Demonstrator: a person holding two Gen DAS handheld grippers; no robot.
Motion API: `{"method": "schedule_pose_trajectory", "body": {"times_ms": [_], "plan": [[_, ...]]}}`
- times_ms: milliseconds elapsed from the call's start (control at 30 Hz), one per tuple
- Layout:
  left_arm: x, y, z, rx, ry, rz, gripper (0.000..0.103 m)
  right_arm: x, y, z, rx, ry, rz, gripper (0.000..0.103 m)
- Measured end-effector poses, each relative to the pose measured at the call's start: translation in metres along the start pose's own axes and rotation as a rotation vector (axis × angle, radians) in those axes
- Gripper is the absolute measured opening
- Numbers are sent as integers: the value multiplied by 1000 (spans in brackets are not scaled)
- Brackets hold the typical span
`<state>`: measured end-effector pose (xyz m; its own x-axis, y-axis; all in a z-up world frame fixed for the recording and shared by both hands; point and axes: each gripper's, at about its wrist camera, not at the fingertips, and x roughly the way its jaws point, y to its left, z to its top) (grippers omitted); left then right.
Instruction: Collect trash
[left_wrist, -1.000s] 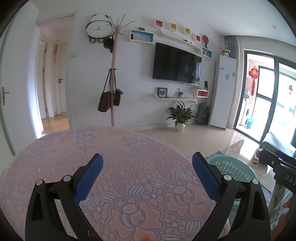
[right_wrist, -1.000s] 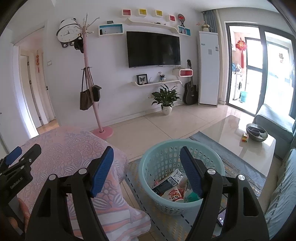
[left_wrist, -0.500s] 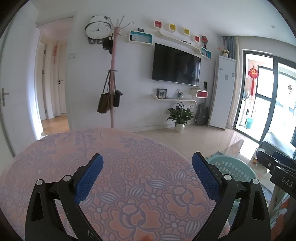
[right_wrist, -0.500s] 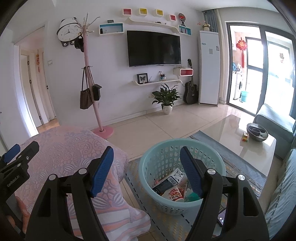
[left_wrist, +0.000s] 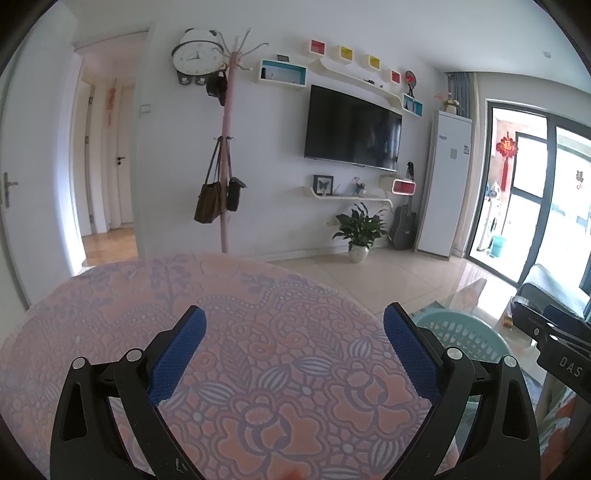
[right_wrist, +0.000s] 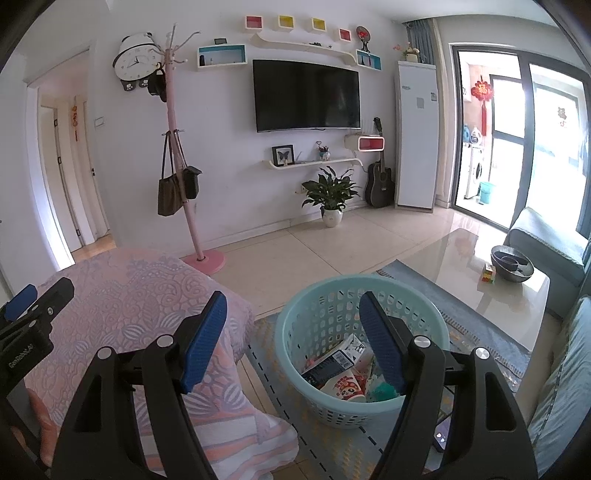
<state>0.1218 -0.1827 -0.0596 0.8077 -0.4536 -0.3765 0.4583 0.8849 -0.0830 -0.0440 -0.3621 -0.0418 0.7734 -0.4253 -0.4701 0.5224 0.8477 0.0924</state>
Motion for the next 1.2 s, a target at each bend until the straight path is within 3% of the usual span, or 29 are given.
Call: {"method": "schedule_pose_trajectory", "body": {"times_ms": [1200], "plan": [[-1,-6,-2,1,-1,28,94,6,2,1,0,7,16,70]]}}
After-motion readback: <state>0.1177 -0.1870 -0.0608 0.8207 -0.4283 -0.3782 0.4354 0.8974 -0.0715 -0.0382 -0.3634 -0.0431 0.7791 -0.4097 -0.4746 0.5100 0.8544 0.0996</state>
